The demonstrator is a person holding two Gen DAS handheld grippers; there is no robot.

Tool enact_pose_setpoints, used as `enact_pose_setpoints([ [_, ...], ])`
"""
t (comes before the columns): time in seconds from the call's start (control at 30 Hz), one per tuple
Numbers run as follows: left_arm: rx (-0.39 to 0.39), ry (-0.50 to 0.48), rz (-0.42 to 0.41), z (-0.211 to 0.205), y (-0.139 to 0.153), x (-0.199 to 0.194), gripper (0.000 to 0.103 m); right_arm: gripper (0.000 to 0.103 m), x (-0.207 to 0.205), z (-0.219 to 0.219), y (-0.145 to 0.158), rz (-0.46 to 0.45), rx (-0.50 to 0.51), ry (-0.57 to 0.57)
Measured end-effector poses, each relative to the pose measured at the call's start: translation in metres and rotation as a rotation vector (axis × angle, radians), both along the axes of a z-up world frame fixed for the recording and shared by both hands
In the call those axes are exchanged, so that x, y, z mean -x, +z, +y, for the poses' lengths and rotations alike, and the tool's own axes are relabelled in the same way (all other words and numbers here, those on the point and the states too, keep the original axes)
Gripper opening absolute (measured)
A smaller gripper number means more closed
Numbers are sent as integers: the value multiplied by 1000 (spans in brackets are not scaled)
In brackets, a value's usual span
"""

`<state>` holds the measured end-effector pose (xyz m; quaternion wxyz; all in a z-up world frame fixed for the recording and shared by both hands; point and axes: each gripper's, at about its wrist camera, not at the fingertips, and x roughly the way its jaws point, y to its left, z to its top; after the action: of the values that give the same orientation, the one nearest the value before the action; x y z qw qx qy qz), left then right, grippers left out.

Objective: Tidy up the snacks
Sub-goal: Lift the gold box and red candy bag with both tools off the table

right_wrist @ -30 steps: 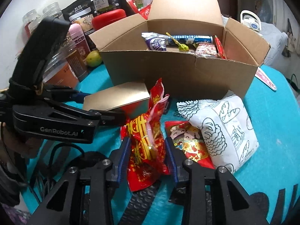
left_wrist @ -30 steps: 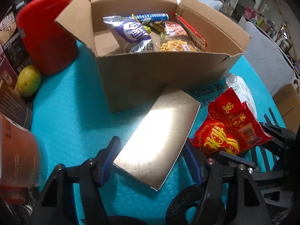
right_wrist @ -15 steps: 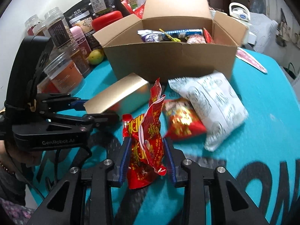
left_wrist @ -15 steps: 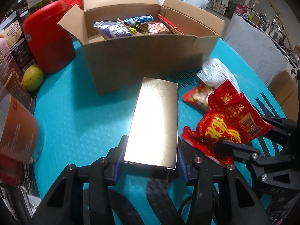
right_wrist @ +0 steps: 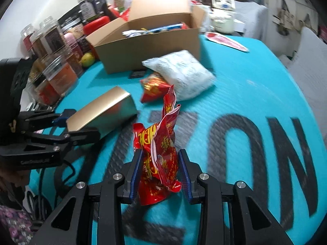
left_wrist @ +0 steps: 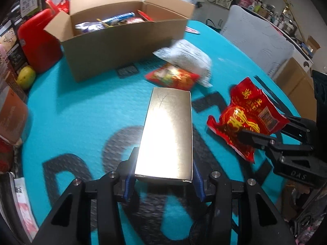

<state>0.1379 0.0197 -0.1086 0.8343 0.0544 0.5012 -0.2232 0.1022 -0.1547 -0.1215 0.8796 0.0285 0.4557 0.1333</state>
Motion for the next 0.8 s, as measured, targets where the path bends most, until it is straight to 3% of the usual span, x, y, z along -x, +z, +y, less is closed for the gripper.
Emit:
enact_pose_setpoints([
  [0.33, -54, -35, -10, -26, -12, -4, 47, 37, 6, -12, -3, -7, 11, -28],
  [0.47, -110, -41, -32, -37, -13, -7, 48, 50, 0, -10, -10, 8, 35, -23],
  [0.8, -106, -20, -27, -45, -16, -28, 49, 67, -1, 0, -16, -21, 110, -19],
])
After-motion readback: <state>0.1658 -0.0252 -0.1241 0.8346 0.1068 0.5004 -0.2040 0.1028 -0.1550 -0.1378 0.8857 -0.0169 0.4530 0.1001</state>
